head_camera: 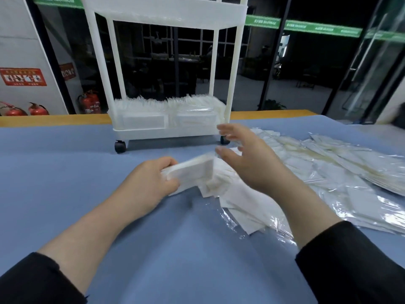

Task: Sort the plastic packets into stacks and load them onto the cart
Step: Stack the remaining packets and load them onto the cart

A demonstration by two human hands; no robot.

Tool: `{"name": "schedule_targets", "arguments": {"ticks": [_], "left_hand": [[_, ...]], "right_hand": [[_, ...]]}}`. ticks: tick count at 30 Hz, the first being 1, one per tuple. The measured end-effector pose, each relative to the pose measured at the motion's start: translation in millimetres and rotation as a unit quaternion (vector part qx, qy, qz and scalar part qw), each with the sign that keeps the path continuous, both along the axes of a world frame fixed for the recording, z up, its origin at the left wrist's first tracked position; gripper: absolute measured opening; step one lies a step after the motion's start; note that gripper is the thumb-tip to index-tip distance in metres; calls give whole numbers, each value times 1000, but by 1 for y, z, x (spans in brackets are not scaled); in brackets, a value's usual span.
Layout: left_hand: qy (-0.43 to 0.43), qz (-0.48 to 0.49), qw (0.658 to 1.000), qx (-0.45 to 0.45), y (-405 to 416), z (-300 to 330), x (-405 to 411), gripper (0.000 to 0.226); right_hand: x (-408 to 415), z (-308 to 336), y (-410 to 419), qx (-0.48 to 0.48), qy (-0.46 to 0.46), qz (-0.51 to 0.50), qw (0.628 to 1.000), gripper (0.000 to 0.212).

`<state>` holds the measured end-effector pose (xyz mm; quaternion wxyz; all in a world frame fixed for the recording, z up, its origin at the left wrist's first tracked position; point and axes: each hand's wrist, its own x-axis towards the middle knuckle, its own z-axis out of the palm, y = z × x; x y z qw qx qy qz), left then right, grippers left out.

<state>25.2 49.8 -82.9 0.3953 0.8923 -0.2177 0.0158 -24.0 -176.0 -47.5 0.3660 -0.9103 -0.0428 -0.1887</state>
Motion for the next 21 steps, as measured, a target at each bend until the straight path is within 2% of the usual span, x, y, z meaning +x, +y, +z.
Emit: {"name": "schedule_targets", "arguments": {"ticks": [1,3,7,10,12,21], "left_hand": [[-8,5,1000,-10,0,1,0,13],[-25,20,998,-46,1,2,-2,11],[-36,23,996,-74,-1,3,-5,12],[-41,19,997,-60,-4,4,-10,16],[-41,16,997,-56,-4,5,-12,16],[-27,23,997,-69,-1,8,-14,20]], "right_hand": [[-8,9,-9,1,-1,-23,1000,35],[-27,21,-26,-57,38,-54,996,33],[-70,11,-35,-209,197,-59,956,72],[-81,-11,-28,-249,246,-42,936,100],[-82,-21,-24,-261,259,-47,929,107],[-72,-20,-15,-334,182,-113,918,39]]}}
